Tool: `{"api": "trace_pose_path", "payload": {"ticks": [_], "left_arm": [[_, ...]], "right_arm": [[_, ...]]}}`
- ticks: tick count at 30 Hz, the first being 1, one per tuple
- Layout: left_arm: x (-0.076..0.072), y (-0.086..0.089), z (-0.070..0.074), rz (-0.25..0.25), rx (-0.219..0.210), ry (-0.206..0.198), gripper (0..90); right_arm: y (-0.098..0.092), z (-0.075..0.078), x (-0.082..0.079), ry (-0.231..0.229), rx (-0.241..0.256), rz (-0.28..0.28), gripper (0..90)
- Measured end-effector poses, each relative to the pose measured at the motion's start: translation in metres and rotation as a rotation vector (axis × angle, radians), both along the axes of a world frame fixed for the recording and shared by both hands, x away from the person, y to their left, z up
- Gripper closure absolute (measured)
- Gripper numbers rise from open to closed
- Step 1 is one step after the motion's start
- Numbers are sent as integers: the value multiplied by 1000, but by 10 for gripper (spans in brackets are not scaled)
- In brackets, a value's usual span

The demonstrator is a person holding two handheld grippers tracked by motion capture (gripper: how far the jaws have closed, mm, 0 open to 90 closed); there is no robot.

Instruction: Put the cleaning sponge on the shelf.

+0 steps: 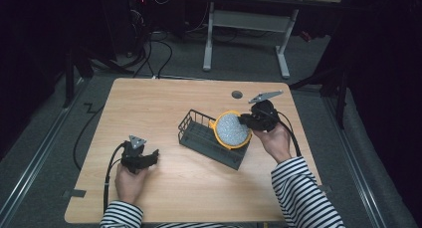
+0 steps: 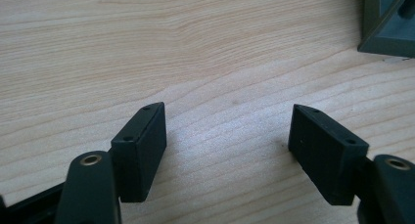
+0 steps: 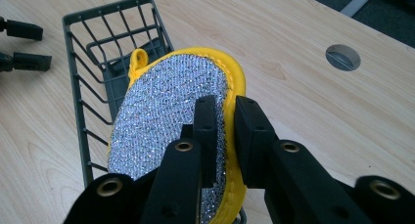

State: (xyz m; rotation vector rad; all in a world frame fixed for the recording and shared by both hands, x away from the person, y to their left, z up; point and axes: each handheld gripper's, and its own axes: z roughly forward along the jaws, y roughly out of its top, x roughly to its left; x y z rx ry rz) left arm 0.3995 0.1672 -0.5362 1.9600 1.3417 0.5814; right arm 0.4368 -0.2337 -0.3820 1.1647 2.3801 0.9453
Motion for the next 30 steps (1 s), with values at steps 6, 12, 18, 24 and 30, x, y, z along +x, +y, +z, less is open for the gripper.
{"api": "trace_pose_path", "payload": {"ticks": [6, 12, 18, 24, 30], "left_arm": [[0, 0, 0, 0, 0, 0, 310], [0, 0, 0, 0, -1, 0, 310], [0, 0, 0, 0, -2, 0, 310], [0, 0, 0, 0, -2, 0, 310], [0, 0, 0, 0, -2, 0, 310]], "right_arm": [[2, -2, -2, 2, -6, 17, 805], [7, -5, -3, -9, -28, 33, 802], [11, -9, -3, 7, -28, 47, 801], [10, -16, -3, 35, -17, 54, 794], [8, -19, -4, 47, 1, 52, 760]]}}
